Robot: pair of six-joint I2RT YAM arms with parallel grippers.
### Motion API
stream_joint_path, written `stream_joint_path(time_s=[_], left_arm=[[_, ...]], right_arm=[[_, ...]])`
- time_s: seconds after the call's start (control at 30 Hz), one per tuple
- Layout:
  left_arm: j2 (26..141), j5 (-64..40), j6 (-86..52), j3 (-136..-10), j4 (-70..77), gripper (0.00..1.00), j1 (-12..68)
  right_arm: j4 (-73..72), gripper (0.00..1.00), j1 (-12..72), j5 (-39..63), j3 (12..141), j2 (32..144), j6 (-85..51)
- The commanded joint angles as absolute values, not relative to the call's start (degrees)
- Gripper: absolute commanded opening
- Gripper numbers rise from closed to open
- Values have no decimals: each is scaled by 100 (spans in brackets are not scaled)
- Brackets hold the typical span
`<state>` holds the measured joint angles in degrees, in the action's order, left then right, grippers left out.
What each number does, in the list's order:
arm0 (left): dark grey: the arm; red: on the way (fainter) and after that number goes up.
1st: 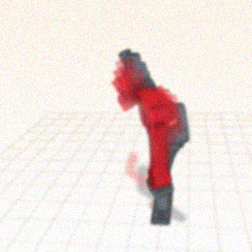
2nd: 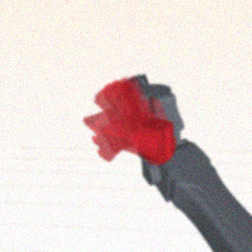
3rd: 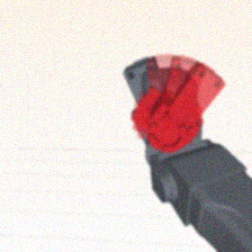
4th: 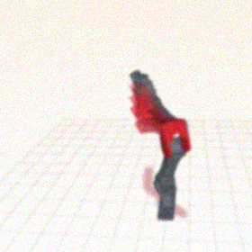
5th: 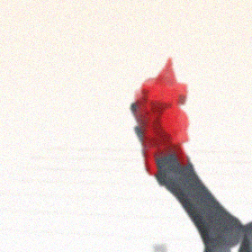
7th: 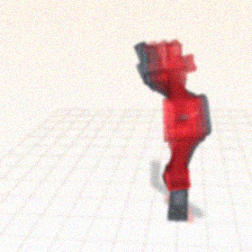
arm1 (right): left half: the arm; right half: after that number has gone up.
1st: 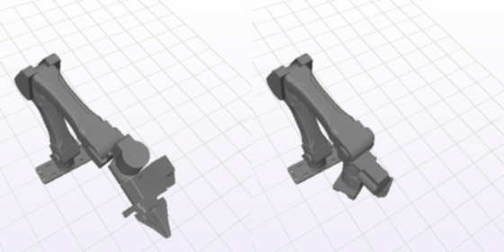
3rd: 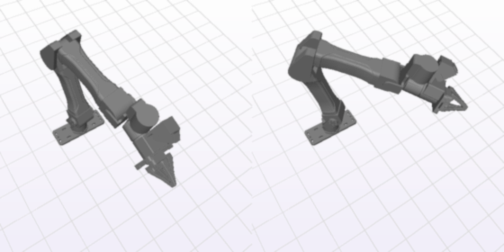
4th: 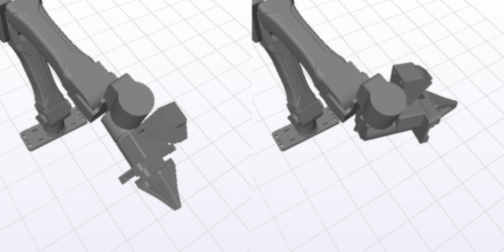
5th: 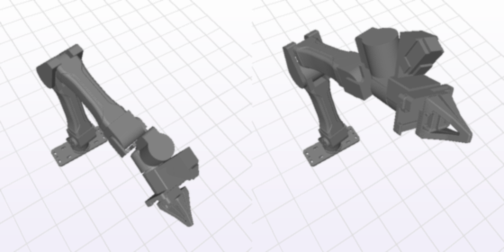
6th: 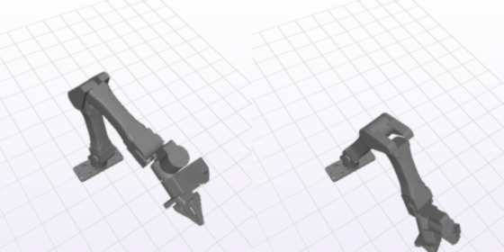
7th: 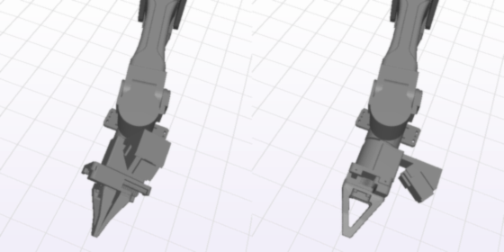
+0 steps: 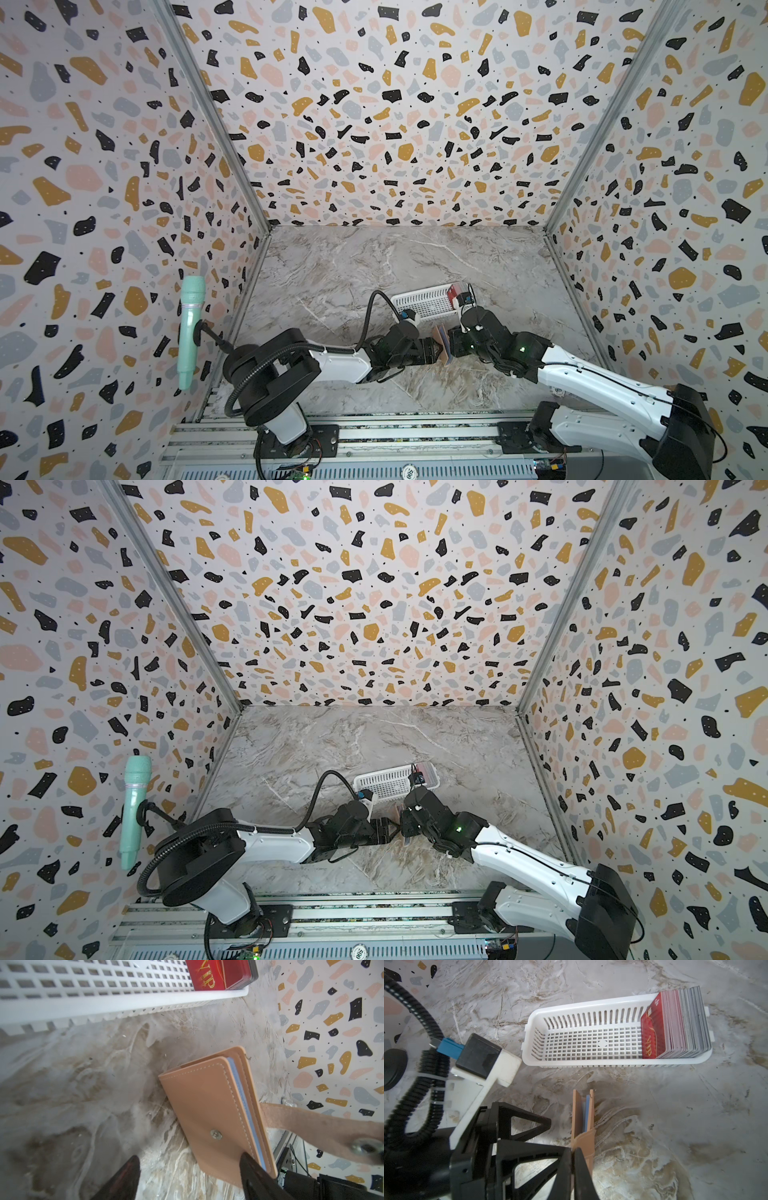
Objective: Insert credit cards into a card holder
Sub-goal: Open the card holder at the bottom-center of the table.
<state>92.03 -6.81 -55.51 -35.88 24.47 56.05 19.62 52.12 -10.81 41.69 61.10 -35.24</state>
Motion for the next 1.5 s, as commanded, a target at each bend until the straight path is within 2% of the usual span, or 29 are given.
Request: stream_joint_path(time_s=[0.0, 0.27, 0.47, 0.6, 0.67, 0.8, 0.9, 1.0, 1.2, 1.47], left_arm=[[8983, -782, -5488, -3659, 2690, 84, 5634], [9007, -809, -5607, -3539, 2922, 84, 5638], [9165, -704, -5667, -3583, 2672, 64, 5634], [9251, -635, -5669, -3605, 2519, 59, 5634], [9281, -630, -5669, -3611, 2498, 55, 5634], [9282, -582, -5678, -3576, 2478, 49, 5634], [9264, -528, -5655, -3567, 2389, 48, 5634], [9255, -477, -5610, -3548, 2309, 48, 5634], [9233, -372, -5554, -3505, 2168, 48, 5636], [9134, -231, -5485, -3402, 2013, 48, 5638]], right_arm=[[2074, 8, 5296, -1151, 4375, 6070, -3454], [2085, 8, 5348, -1217, 4337, 6189, -3518], [2156, 8, 5350, -1343, 4281, 6186, -3586], [2266, 9, 5348, -1459, 4221, 6224, -3639], [2301, 12, 5349, -1481, 4185, 6254, -3639], [2380, 29, 5342, -1521, 4143, 6326, -3648], [2374, 31, 5344, -1497, 4157, 6294, -3631], [2148, 26, 5325, -1127, 4119, 6335, -3451], [1822, 25, 5295, -843, 3941, 6807, -3463], [1392, 31, 5230, -682, 3684, 7365, -3472]])
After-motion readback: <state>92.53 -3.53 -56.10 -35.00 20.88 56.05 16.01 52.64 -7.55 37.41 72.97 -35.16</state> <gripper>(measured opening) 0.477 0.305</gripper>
